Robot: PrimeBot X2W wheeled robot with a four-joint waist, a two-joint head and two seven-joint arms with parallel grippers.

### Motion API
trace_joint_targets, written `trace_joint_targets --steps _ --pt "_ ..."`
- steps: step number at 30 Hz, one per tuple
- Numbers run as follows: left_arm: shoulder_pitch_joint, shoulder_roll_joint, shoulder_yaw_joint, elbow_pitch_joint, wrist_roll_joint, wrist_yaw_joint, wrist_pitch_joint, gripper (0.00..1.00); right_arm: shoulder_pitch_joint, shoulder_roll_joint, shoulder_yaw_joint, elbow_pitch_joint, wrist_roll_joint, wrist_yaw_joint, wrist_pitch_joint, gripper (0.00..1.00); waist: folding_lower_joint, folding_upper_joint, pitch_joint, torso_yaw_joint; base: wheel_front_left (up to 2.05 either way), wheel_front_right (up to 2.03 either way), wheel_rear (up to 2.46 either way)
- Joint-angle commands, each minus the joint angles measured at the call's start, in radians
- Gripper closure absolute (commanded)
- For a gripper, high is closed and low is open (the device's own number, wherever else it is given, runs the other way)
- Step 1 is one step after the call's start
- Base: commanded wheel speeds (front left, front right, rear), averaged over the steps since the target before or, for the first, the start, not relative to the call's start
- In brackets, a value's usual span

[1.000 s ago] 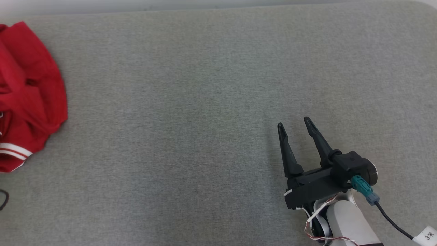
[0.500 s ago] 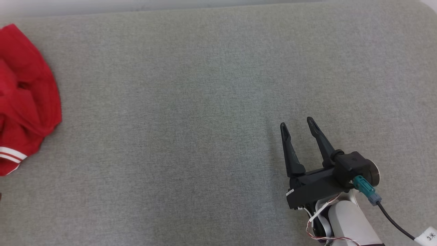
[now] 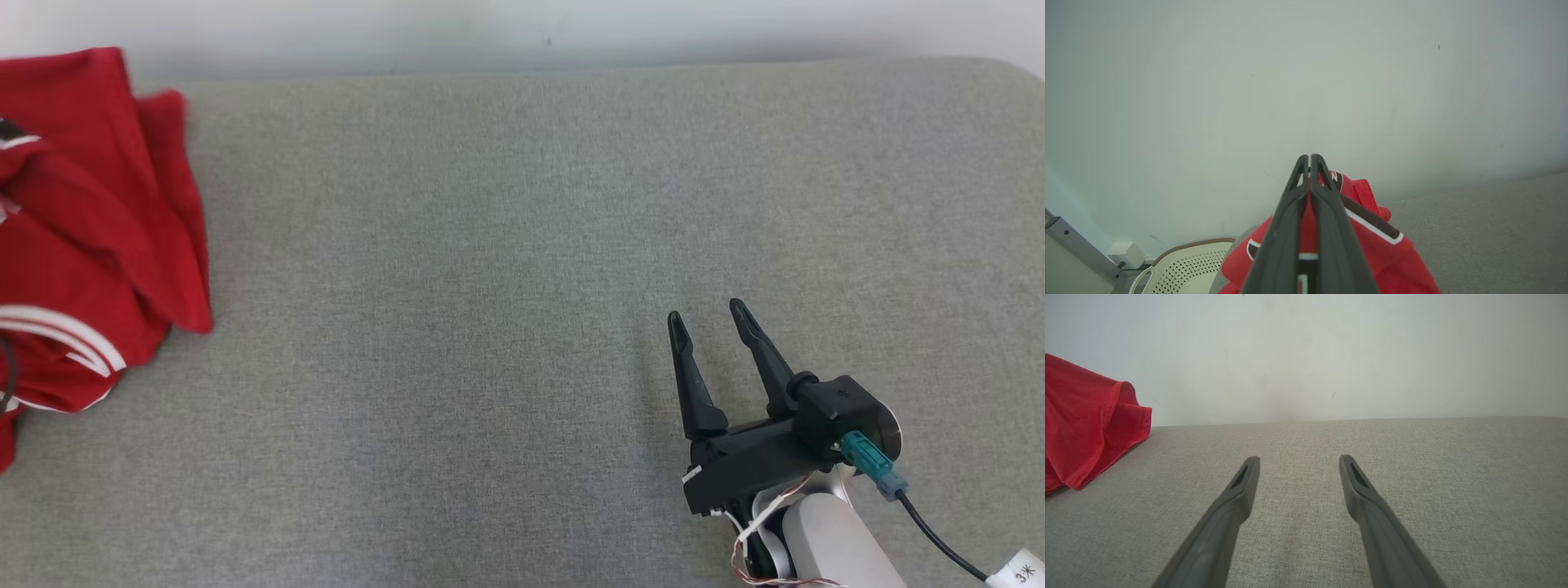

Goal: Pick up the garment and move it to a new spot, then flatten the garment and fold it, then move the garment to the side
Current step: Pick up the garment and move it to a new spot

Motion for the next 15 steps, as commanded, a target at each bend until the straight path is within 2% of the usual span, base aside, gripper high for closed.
trace_joint_targets --steps 1,11,15 --pt "-0.020 -0.006 -0.013 -0.040 0.007 0.002 -0.007 1.00 0.016 0.000 0.002 0.003 0.009 0.001 -0.002 0.00 0.0001 0.0000 -0.021 0.003 0.00 0.00 0.00" --pt "-0.060 -0.034 -0.077 -0.310 0.001 0.002 0.059 1.00 0.028 0.000 -0.003 -0.003 0.033 0.001 -0.002 0.00 0.0001 0.0000 -0.048 -0.046 0.00 0.00 0.00" --pt "-0.056 -0.053 -0.101 -0.432 -0.004 0.005 0.107 1.00 0.034 0.000 -0.005 -0.007 0.042 0.001 -0.002 0.00 0.0001 0.0000 -0.055 -0.086 0.00 0.00 0.00"
